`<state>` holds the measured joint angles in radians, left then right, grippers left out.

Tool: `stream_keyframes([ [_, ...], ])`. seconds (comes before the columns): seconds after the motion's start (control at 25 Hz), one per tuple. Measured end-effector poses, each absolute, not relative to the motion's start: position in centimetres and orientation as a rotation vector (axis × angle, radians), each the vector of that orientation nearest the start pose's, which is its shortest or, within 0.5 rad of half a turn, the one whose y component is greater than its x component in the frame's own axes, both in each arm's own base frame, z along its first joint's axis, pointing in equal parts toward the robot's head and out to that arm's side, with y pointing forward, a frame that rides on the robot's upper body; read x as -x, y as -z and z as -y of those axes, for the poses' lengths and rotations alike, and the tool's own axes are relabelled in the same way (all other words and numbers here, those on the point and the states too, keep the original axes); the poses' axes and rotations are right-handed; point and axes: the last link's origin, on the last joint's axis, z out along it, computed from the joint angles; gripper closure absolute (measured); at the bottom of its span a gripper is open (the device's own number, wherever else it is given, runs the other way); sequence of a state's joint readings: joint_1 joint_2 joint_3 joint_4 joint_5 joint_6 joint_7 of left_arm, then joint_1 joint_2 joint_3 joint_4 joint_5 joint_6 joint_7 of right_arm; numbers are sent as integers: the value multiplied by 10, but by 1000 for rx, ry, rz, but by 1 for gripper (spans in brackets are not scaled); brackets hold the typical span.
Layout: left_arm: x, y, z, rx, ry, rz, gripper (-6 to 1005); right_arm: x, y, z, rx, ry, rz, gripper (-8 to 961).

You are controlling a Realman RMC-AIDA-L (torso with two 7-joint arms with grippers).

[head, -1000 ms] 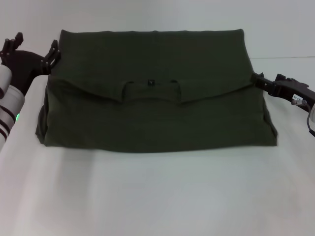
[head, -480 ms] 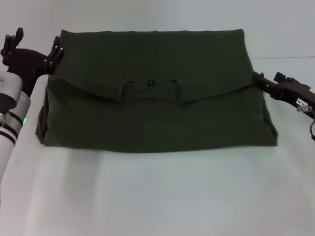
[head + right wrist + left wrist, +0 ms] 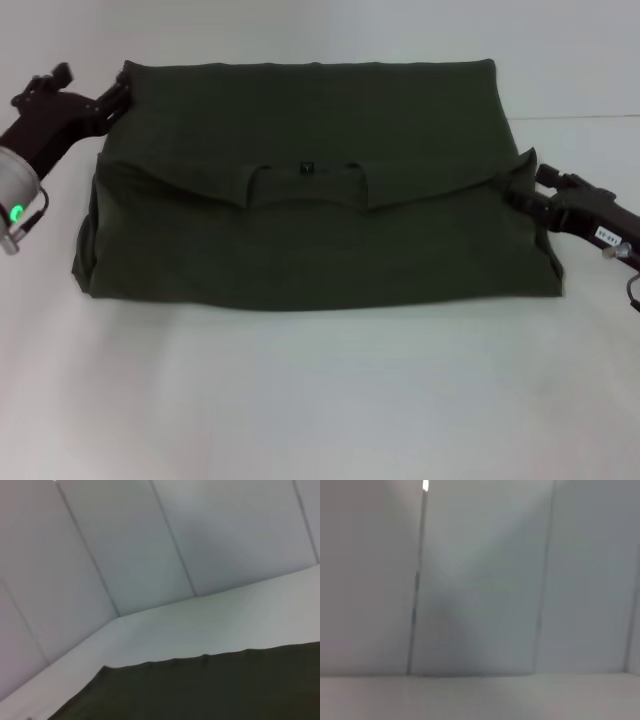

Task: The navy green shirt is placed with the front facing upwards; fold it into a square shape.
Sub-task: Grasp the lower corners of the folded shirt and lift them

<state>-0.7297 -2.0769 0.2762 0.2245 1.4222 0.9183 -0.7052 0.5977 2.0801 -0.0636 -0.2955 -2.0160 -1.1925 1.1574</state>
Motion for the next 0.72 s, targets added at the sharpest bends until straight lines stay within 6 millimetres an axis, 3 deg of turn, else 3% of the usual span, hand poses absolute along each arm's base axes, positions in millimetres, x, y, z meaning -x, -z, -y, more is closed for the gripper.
stream_keyframes([
  [0.16,287,-36,-420,1912,769,704,163,-315,6,-356,2073,-854,-938,30],
  [0.48,317,-75,-366,2066,792,821,173,-310,6,-342,2132,-914,-912,31],
  [0.72,337,-69,-349,2217,576,964,181,-308,5,-335,2152,-958,-897,31],
])
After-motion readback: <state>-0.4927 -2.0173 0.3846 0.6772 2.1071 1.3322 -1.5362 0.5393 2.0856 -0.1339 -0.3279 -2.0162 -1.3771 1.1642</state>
